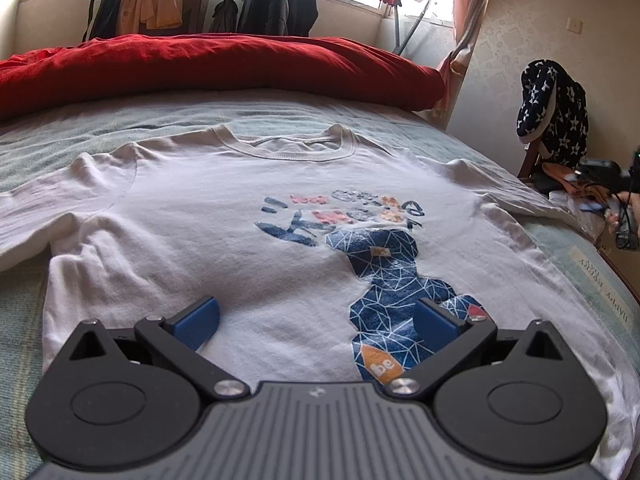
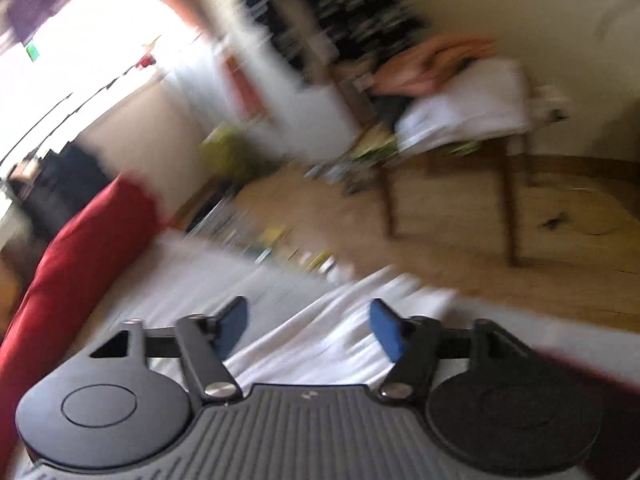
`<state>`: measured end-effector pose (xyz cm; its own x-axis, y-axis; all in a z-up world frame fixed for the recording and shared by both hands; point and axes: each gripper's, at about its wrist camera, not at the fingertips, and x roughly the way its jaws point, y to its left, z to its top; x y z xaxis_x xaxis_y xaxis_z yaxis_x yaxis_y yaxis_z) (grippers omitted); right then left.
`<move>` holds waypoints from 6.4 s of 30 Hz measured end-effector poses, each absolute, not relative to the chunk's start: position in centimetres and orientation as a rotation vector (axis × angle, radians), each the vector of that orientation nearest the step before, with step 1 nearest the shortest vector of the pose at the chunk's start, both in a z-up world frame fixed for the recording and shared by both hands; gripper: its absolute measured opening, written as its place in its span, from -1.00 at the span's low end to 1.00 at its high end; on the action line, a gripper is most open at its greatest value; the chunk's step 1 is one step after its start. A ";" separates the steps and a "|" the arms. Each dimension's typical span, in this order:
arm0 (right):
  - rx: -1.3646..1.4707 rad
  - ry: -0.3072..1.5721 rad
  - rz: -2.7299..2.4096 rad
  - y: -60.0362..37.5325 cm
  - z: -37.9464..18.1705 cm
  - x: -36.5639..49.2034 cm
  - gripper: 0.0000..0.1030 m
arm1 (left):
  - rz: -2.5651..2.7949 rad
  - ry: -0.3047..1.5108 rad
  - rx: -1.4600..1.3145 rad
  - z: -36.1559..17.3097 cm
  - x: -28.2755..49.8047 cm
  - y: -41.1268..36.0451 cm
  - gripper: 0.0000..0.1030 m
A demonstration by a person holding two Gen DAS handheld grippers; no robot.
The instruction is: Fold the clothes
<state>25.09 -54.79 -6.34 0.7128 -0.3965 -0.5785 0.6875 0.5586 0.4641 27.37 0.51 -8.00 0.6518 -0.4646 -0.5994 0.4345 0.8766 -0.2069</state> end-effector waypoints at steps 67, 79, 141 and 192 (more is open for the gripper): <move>0.184 0.805 0.341 -22.5 -7.0 30.1 1.00 | -0.468 0.718 -0.026 -2.8 26.6 -1.4 0.98; 0.302 0.683 0.611 -24.1 -8.6 29.4 1.00 | -0.674 0.704 0.102 3.8 41.6 -15.0 -0.22; 0.401 0.673 0.651 -25.3 -9.1 29.8 1.00 | -0.770 0.652 0.501 -4.5 48.3 -27.3 -0.93; 0.435 0.593 0.453 -30.9 -4.7 27.5 1.00 | -0.579 0.796 0.015 -1.9 46.7 -18.8 0.35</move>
<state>27.48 -30.86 -4.74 0.7385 0.5200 -0.4292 -0.2779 0.8147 0.5089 46.71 -18.76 -1.93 0.5536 -0.4849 -0.6770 0.4956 0.8452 -0.2001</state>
